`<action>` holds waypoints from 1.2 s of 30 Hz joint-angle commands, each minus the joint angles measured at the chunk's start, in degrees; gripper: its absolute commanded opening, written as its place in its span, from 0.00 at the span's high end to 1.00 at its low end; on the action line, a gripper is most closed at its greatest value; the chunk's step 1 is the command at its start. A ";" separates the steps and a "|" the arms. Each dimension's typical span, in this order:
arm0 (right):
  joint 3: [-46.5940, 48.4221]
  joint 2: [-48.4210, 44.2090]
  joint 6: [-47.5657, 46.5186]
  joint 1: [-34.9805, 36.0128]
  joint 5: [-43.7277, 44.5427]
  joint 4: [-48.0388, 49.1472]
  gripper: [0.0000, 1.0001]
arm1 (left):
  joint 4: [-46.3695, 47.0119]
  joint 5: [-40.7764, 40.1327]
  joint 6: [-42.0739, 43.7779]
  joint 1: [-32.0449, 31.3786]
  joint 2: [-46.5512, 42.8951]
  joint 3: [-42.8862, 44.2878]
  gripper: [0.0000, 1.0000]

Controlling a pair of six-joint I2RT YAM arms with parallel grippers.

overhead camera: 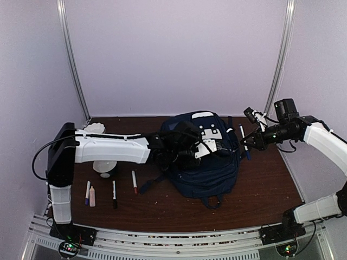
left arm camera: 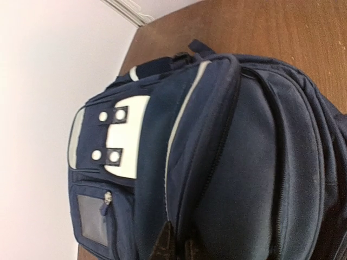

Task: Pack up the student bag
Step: Pick up the upper front pocket of the student bag, then place the pen in the upper front pocket of the bag.

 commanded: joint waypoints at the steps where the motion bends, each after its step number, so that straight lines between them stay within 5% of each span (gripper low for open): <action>1: 1.31 -1.31 -2.19 -0.38 0.03 -1.79 0.99 | 4.41 6.55 -4.83 4.06 -5.22 2.93 1.00; 7: 0.40 -1.74 -7.23 2.72 2.63 -2.99 0.99 | 4.04 11.74 -9.86 7.01 -5.61 3.28 1.00; 19: 6.89 4.40 -26.06 24.74 33.59 -5.09 0.99 | 5.12 24.86 -18.95 12.46 -5.55 5.57 1.00; 27: 9.55 12.45 -36.77 34.79 49.59 1.40 1.00 | 5.41 27.60 -20.43 13.84 -5.29 6.71 1.00; 36: 9.80 20.23 -42.48 38.30 61.06 11.95 1.00 | 5.17 30.82 -21.11 14.13 -5.64 6.75 1.00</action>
